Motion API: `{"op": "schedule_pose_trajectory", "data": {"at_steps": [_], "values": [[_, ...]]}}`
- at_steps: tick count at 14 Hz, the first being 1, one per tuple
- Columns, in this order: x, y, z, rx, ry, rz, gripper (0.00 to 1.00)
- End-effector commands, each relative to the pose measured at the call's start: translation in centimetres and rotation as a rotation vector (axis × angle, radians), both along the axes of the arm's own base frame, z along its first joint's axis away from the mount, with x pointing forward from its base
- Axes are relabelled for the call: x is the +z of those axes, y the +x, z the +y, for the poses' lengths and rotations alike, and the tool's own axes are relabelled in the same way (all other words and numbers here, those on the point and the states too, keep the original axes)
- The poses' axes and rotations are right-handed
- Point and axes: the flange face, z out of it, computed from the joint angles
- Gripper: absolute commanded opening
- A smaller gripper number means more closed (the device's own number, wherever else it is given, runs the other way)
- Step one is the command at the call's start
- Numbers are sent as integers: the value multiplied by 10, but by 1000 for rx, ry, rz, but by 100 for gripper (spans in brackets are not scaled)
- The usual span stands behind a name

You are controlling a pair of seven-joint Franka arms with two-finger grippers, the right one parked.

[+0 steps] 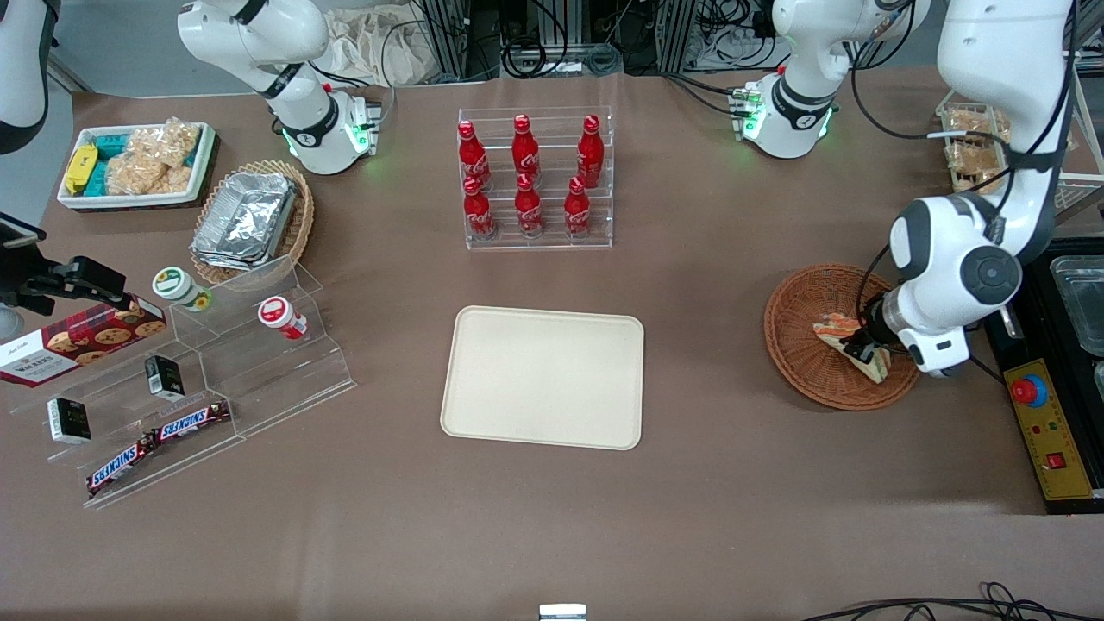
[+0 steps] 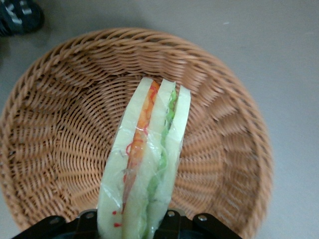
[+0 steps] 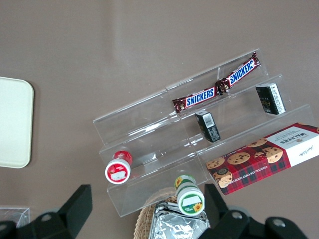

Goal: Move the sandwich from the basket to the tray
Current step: 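Carry the sandwich with the left gripper over the cream tray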

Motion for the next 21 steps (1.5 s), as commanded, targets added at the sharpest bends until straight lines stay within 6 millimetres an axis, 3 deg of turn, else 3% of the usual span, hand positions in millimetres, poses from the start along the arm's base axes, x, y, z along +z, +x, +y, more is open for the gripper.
{"op": "schedule_pose_trajectory", "data": {"at_steps": [1,2,5,10,14,17,18,19,21], "values": [[74,-5,-36,-96,-16,-51,0],[93,-4,-48,-102,-41,-66,0],[132,-3,-127,-327,-77,-28,0],[121,-32,-273,-584,-125,-78,0],[88,-74,-349,-732,-164,-106,0],[35,-67,-375,-896,-169,-167,0],[19,-74,-391,-961,-162,-180,0],[4,-78,-396,-1013,-133,-180,0],[-14,-66,-402,-1036,-122,-183,0]]}}
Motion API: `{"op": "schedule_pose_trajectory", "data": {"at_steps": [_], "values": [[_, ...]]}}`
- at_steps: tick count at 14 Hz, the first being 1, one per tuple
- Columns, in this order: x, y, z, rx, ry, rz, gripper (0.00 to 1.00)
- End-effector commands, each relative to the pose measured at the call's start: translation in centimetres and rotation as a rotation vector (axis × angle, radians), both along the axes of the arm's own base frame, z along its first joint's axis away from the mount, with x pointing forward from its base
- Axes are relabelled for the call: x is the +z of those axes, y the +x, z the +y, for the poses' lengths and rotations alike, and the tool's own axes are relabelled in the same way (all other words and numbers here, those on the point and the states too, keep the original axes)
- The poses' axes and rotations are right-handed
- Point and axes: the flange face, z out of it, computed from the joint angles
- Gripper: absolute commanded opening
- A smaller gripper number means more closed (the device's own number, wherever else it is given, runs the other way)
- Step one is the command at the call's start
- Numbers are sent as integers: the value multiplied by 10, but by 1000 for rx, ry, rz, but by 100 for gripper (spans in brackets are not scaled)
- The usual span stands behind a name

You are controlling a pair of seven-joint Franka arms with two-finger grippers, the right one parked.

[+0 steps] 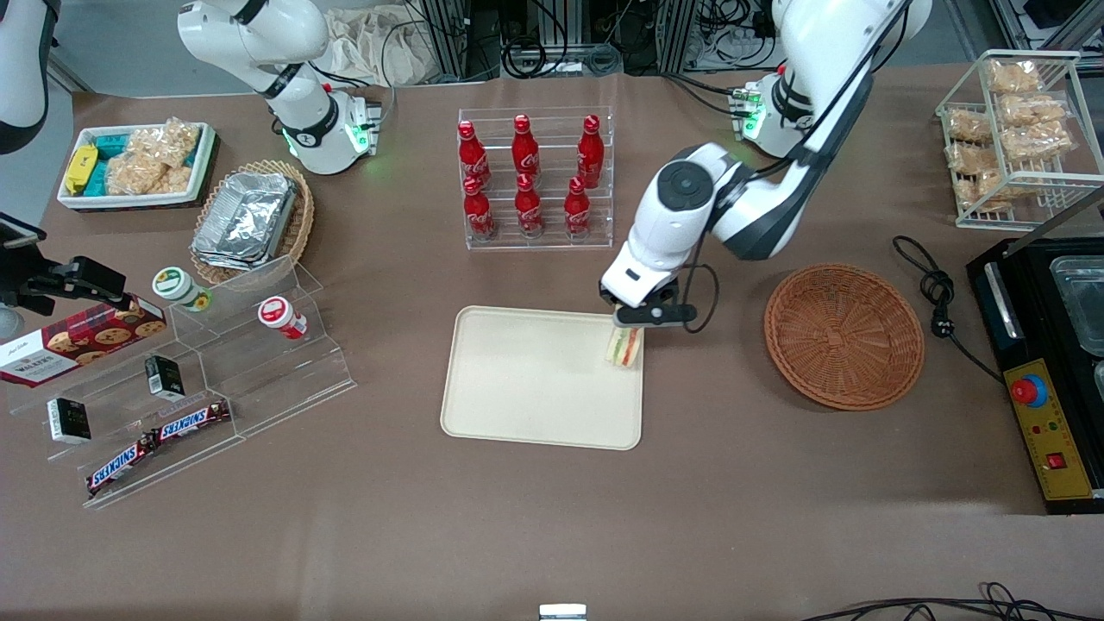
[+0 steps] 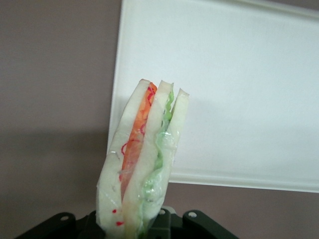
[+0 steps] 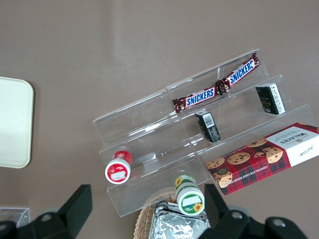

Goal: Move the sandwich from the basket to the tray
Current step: 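Carry the sandwich with the left gripper over the cream tray, then lower the sandwich onto the tray and open the left gripper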

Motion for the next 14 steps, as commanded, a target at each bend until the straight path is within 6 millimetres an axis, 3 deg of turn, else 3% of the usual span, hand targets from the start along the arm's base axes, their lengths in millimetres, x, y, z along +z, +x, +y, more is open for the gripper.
{"op": "schedule_pose_trajectory", "data": {"at_steps": [1,3,5,8,10,12,14], "values": [[-17,25,-15,-26,-13,-15,0],[-33,43,-21,-17,-17,-21,4],[-48,53,-24,-19,19,-63,28],[-59,59,-24,15,46,-99,47],[-57,59,-25,88,36,-96,100],[-40,68,-22,153,14,-119,100],[6,76,-20,243,-22,-171,100]]}}
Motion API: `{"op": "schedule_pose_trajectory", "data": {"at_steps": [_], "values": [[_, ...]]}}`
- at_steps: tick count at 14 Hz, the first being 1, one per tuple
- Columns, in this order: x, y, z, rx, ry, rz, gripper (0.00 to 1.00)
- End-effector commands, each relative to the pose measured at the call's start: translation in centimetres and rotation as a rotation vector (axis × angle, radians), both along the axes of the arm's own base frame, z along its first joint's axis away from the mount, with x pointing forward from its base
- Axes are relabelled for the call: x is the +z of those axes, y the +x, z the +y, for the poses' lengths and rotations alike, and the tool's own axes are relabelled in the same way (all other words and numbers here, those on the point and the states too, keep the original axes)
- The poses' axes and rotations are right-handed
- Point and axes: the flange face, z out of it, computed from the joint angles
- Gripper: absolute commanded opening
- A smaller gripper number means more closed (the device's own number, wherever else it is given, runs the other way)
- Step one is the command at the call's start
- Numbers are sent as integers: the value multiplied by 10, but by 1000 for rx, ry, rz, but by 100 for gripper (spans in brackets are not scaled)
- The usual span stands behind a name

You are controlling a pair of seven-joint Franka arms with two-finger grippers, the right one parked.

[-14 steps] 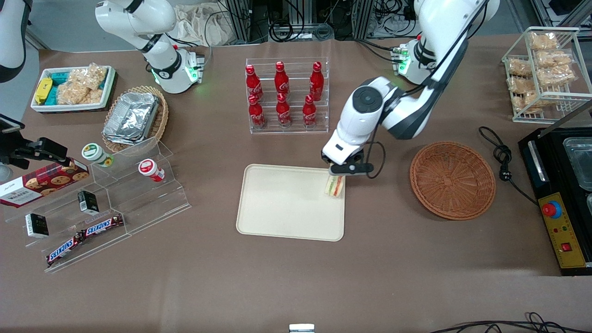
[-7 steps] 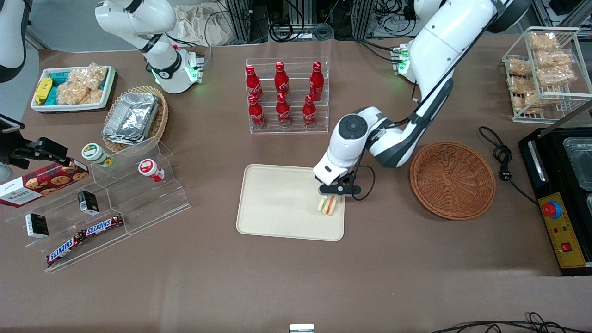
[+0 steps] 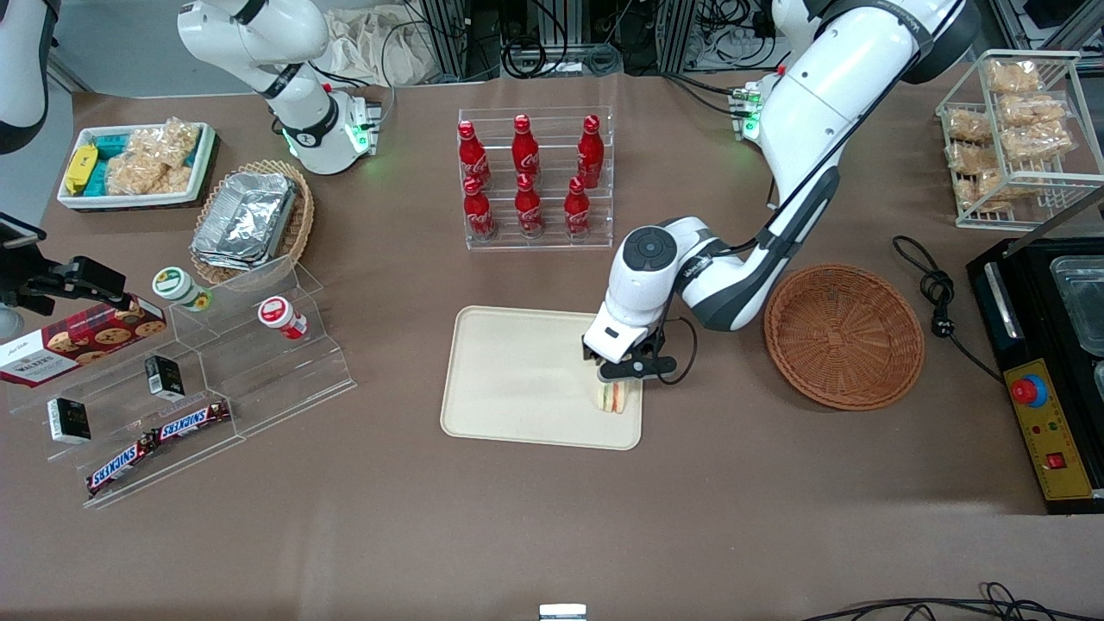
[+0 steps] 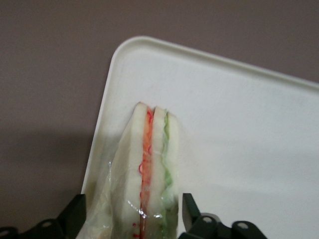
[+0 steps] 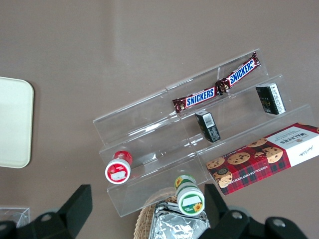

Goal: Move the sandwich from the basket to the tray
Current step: 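Lower the sandwich onto the tray and open the left gripper, then raise the open left gripper away from the tray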

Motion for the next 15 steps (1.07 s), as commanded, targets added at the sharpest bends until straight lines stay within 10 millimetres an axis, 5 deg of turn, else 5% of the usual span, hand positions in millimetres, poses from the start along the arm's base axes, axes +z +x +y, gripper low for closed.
{"op": "schedule_pose_trajectory", "data": {"at_steps": [1,7,12,15], "values": [[68,17,19,133,-20,-92,100],[179,26,86,289,31,-59,100],[259,8,133,168,7,81,100],[302,5,204,50,30,209,100]]}}
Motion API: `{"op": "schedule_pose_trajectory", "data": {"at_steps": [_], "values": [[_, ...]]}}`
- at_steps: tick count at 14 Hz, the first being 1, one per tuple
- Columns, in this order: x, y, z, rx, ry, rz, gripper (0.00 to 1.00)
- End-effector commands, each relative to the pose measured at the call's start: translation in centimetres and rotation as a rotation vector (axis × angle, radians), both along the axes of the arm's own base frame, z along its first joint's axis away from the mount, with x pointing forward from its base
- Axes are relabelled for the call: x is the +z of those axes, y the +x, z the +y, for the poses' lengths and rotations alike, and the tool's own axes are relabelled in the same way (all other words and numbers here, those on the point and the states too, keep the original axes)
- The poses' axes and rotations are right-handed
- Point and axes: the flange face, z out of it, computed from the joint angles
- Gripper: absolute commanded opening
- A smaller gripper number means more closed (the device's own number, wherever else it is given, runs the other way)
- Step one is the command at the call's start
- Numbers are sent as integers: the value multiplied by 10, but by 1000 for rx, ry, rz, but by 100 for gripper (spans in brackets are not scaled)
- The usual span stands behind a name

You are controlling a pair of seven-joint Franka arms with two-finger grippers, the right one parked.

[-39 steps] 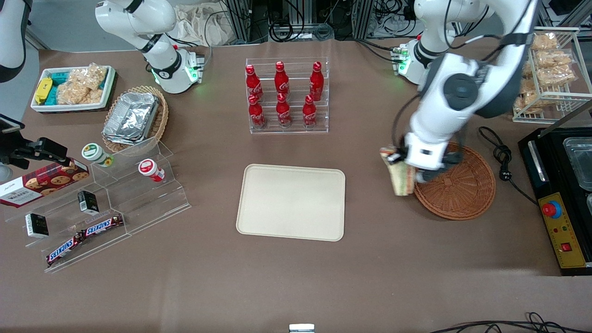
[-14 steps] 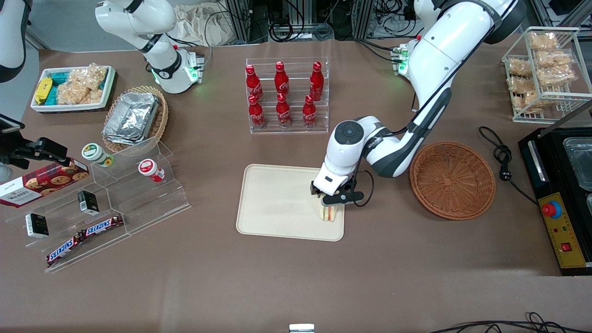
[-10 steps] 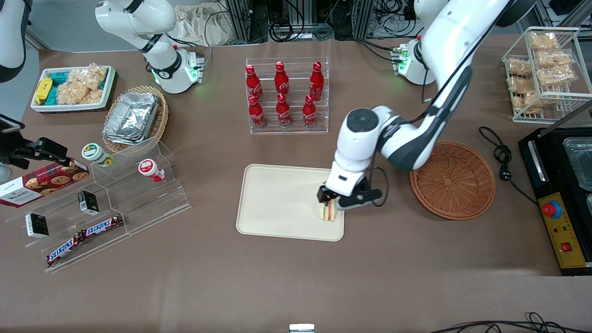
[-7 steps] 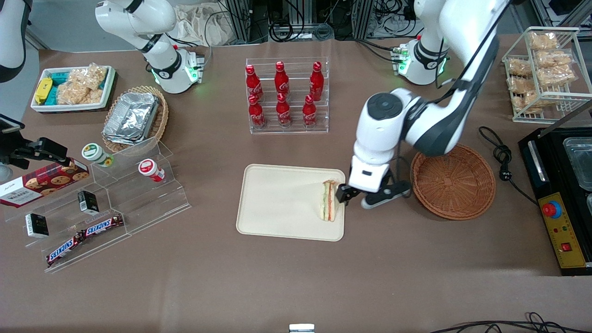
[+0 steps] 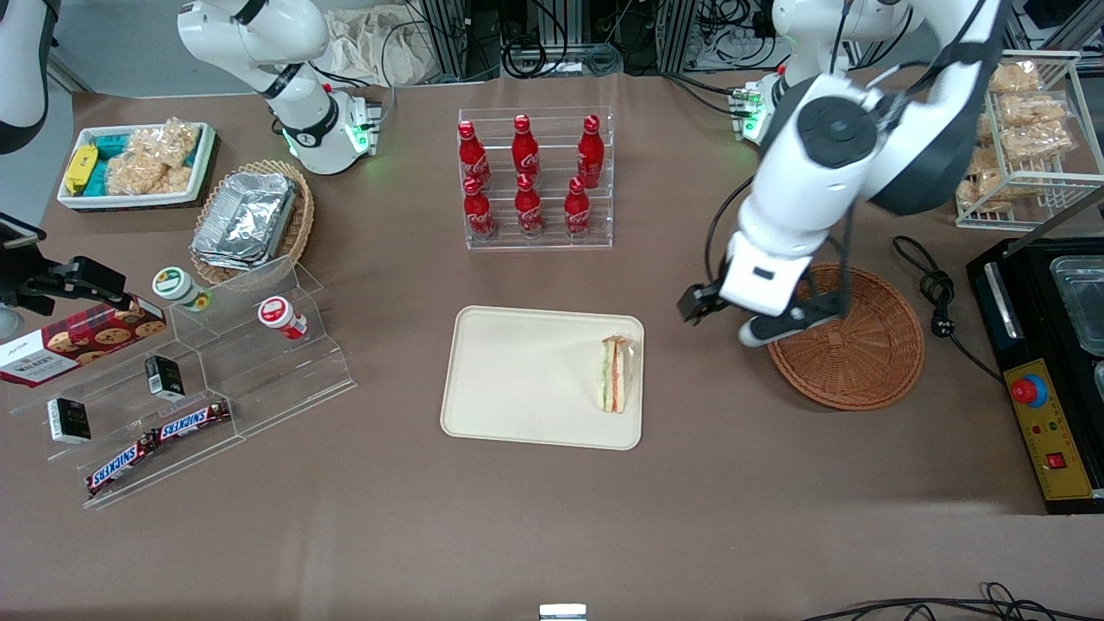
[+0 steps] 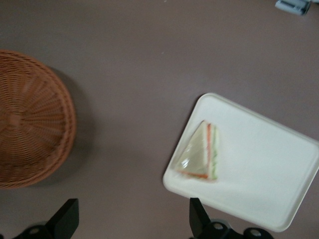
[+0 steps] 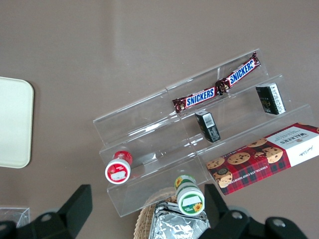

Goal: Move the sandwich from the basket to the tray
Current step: 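Raise the open left gripper away from the tray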

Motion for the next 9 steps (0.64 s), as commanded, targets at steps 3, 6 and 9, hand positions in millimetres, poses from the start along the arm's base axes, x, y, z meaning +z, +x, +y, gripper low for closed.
{"op": "schedule_pose_trajectory", "data": {"at_steps": [3,6,9], "values": [[68,-20,126,-162,-8,152,100],[91,-24,187,-185,-9,160,100],[112,-16,189,-197,0,118,100]]}}
